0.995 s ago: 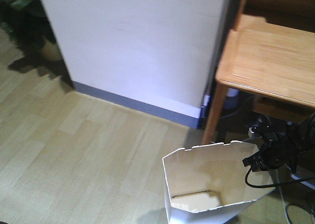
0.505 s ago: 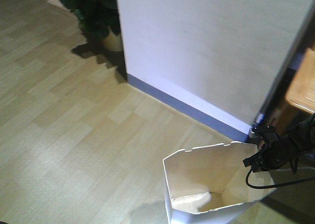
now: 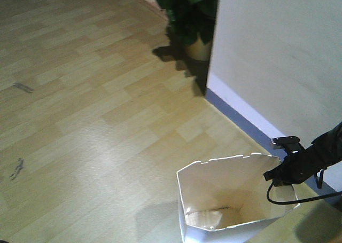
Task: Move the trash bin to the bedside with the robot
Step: 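Hold the bin in the right gripper while the base turns away, then carry the bin in the right gripper toward the bed and curtains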
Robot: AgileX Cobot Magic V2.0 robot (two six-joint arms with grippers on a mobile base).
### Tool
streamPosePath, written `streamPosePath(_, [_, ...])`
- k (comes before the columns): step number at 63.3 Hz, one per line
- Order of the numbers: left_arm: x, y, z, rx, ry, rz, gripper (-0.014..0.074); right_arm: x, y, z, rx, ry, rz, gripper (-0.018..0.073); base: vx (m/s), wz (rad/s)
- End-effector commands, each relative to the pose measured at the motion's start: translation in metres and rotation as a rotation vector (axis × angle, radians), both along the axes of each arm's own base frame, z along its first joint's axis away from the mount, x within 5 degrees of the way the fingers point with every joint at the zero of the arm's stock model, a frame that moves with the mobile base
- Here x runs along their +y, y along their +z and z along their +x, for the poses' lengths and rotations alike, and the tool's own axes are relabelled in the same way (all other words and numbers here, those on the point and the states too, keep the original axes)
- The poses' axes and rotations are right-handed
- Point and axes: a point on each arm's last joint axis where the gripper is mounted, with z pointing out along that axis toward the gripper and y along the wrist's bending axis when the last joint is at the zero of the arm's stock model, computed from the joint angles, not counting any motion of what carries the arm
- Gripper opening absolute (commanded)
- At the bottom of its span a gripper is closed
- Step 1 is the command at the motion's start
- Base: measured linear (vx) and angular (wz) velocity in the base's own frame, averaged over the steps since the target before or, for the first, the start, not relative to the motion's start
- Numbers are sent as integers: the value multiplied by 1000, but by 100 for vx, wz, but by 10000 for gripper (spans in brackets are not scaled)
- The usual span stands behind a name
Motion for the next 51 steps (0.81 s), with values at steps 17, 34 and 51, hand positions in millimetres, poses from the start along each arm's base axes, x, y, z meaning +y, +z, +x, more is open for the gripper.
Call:
streamPosePath(17, [0,14,-1,-98,-3,-4,-6,5,29,12,-37,-8,105,-5,15,61])
streamPosePath(34, [0,14,-1,-98,-3,-4,-6,5,29,12,-37,-8,105,-5,15,58])
streamPosePath(51, [0,14,-1,-98,-3,-4,-6,5,29,12,-37,-8,105,-5,14,48])
